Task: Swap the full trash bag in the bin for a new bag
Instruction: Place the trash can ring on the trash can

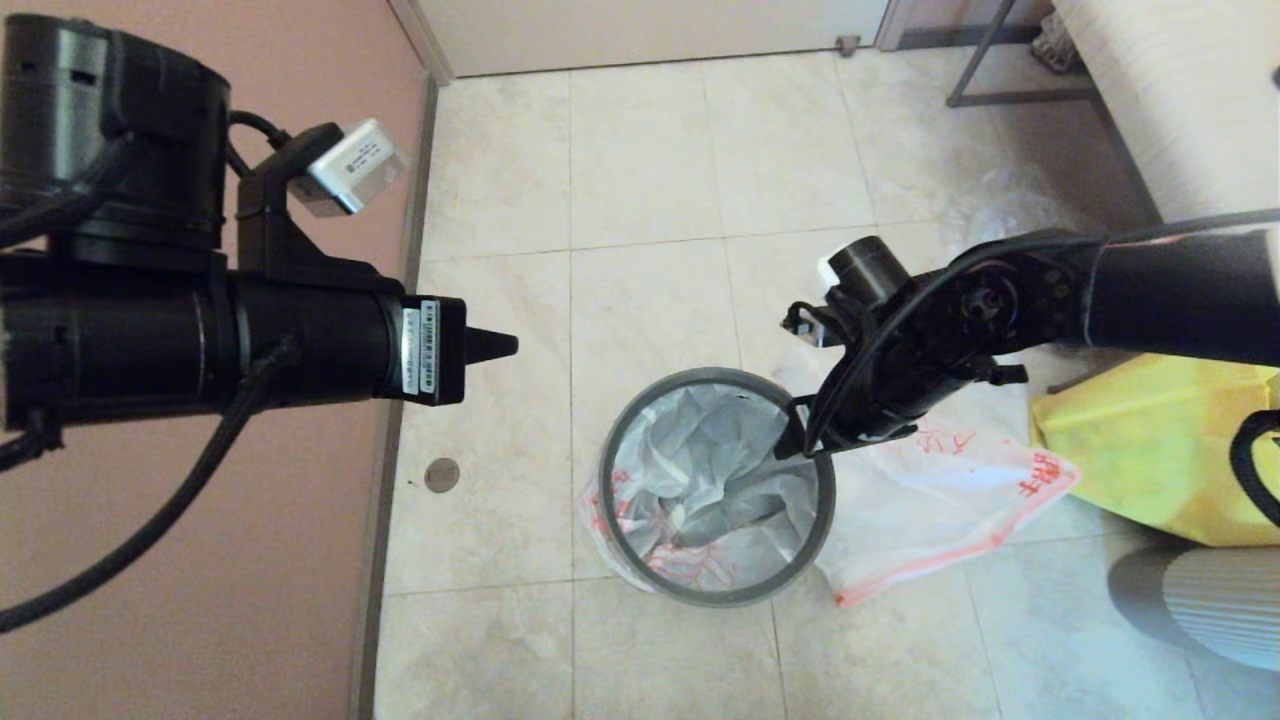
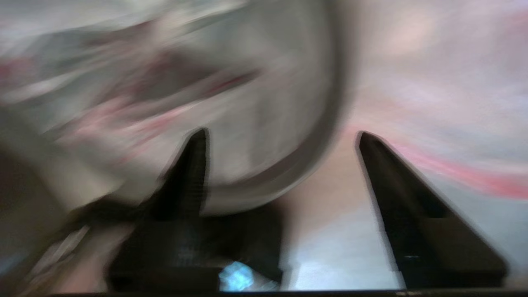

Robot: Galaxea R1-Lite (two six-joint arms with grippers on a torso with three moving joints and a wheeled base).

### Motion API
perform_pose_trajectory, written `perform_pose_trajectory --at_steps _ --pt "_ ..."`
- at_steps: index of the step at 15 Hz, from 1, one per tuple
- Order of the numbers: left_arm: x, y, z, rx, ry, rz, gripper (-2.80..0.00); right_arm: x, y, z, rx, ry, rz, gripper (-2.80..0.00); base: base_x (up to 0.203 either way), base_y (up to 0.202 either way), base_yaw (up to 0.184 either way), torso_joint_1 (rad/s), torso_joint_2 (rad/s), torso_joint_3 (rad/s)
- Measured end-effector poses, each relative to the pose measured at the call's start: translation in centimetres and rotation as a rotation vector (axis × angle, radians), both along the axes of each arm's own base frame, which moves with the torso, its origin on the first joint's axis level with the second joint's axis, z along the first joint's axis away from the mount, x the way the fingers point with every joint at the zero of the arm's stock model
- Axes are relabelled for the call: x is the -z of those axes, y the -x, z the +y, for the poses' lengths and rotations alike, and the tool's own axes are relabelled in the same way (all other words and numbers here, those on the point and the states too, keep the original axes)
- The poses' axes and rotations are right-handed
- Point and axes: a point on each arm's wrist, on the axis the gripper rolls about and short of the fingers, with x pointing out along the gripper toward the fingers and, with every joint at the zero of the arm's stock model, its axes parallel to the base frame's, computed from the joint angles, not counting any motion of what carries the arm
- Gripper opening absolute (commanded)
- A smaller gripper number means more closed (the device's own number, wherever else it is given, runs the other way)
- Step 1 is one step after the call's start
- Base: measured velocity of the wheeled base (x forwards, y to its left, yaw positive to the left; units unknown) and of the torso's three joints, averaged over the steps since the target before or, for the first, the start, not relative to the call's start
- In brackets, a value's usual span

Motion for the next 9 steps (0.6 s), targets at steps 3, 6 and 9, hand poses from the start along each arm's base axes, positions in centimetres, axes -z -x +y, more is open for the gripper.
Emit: perform_pose_trajectory --at_steps 3,6,9 --pt "1.4 -2.0 0.2 0.096 0.035 0.086 -2.80 -0.5 -0.7 -3.0 -0.127 -0.297 0.159 -2.80 0.000 0.000 0.000 0.000 0.00 0.000" --pt "4.2 -5.1 -0.3 0.186 0.062 0.208 -2.80 1.6 -2.5 -4.6 -0.237 -0.440 0.263 -2.80 0.000 0.000 0.000 0.000 0.00 0.000" --pt "8.3 -8.2 -1.1 0.330 0.134 0.293 -2.80 4.2 -4.2 -5.7 -0.276 -0.472 0.305 -2.80 0.000 0.000 0.000 0.000 0.00 0.000"
